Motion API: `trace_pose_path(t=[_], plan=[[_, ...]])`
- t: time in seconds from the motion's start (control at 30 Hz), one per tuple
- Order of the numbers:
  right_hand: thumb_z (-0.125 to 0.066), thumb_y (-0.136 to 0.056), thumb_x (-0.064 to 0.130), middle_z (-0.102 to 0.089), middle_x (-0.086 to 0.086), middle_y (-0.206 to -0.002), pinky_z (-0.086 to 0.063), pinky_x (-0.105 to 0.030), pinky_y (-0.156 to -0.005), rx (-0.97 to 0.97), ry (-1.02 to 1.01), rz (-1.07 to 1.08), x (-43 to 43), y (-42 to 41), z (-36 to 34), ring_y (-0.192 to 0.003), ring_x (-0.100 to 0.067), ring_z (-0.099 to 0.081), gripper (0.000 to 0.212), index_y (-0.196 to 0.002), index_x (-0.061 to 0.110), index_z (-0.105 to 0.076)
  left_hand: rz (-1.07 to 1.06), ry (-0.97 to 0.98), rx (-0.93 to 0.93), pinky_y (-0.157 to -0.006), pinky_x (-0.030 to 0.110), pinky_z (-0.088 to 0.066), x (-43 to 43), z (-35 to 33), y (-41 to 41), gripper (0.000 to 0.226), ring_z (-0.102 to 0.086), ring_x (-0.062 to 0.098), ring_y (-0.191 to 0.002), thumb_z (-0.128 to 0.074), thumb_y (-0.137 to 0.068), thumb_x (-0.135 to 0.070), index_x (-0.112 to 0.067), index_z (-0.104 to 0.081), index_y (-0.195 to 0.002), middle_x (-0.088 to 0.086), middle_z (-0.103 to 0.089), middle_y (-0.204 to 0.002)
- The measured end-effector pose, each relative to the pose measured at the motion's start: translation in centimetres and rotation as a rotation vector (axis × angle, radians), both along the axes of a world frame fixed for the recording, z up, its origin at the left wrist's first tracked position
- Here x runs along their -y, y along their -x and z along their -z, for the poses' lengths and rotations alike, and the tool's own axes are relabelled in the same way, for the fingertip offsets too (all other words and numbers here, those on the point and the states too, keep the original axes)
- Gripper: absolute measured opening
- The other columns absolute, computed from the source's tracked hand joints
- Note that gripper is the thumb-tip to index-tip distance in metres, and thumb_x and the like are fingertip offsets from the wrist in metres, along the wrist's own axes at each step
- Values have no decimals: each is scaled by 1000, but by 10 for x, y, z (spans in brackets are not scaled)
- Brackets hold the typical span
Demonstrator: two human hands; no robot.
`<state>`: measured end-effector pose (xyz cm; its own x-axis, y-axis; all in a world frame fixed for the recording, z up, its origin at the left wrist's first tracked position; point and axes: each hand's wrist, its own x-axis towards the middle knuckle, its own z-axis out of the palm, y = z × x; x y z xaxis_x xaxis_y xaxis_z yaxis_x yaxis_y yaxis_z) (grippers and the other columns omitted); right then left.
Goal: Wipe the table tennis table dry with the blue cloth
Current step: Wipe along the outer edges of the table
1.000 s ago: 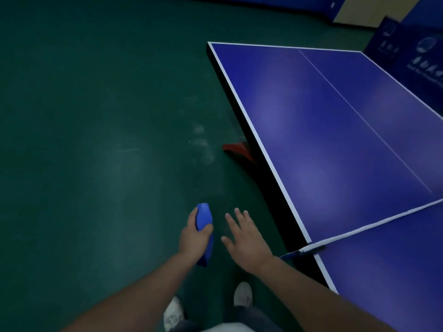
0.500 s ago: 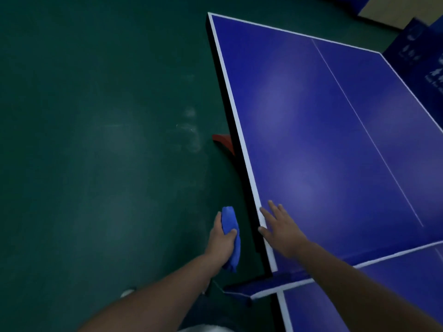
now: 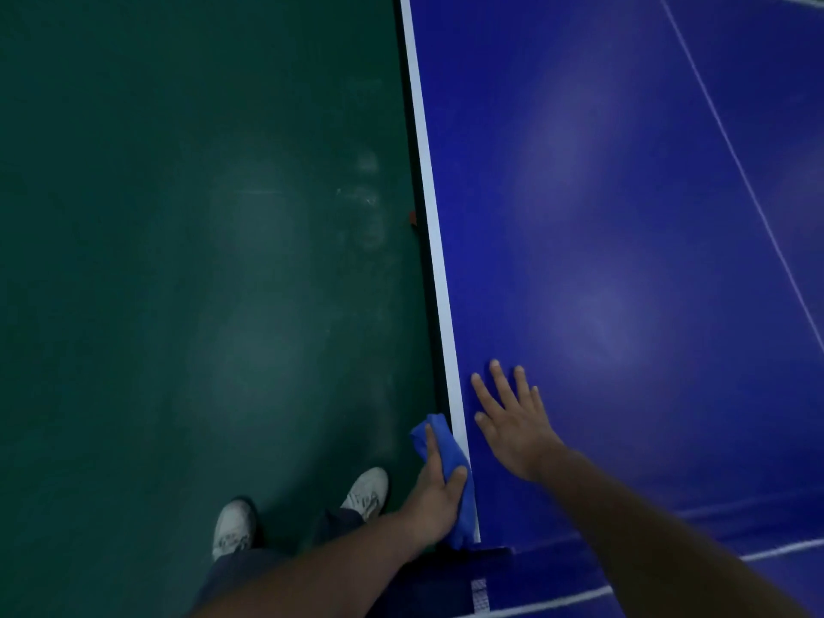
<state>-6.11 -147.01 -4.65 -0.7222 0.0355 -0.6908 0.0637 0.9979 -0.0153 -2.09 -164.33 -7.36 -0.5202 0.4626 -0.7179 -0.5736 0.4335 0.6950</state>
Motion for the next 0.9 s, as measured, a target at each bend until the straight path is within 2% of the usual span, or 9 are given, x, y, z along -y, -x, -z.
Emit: trace_pose_path(t=[0.07,0.2,0.37,0.43,0.53,0.63,0.7,0.83,0.9], plan=[[26,-75,59,53,5,-147,22,-47,-112,7,22,11,-2,-3,5,-134,-29,46,63,-131,41,50,-11,19,8,-99,13,-23,-3,0,-3,74,-28,24,-147,-34,-109,-33,-26,24,-154,-2,-13,-159],[31,-78,63,57,8,-143,27,-47,-110,1,47,21,-5,-6,10,-130,-27,52,60,-132,43,49,-86,3,-69,-113,24,-23,-17,4,25,73,-24,17,-147,-35,-108,-33,-35,25,-149,7,-8,-167],[29,-80,61,56,10,-144,28,-46,-111,-3,65,29,-6,-7,10,-132,-26,52,62,-138,44,42,-186,27,-144,-104,25,-26,-36,15,101,72,-36,21,-138,-37,-108,-33,-36,18,-154,11,-23,-162],[27,-81,61,56,11,-144,30,-45,-110,-18,63,38,-5,-7,11,-131,-25,53,62,-139,44,41,-228,27,-165,-106,27,-27,-40,17,109,72,-36,24,-140,-38,-108,-33,-40,16,-154,10,-26,-160],[27,-78,61,57,13,-143,35,-41,-105,-18,70,40,-5,-9,10,-127,-22,57,61,-134,46,45,-248,-2,-215,-111,29,-29,-35,13,66,75,-34,14,-135,-42,-107,-27,-44,18,-148,-2,-26,-148],[32,-75,64,54,13,-146,38,-38,-103,-25,82,46,-7,-8,13,-129,-20,57,64,-135,47,44,-194,-47,-163,-110,19,-16,-19,15,-11,77,-13,6,-143,-44,-106,-21,-49,19,-139,-15,0,-154],[37,-72,67,53,13,-147,40,-36,-103,-19,87,48,-6,-11,13,-131,-21,55,67,-136,47,44,-136,-74,-110,-109,19,-17,-13,17,-38,77,-12,9,-146,-44,-106,-26,-52,21,-136,-17,5,-154],[35,-78,67,49,10,-151,36,-39,-107,-24,78,56,-8,-10,12,-135,-21,52,62,-136,49,45,-143,-53,-139,-99,2,-17,-22,14,14,77,-12,4,-143,-44,-106,-18,-44,21,-139,-14,3,-154],[14,-98,58,26,2,-164,21,-44,-115,-47,25,58,-9,-13,11,-147,-27,33,58,-152,43,26,-153,-44,-182,-108,13,-18,-27,18,57,76,-16,9,-146,-43,-106,-20,-44,18,-144,-2,-5,-163]])
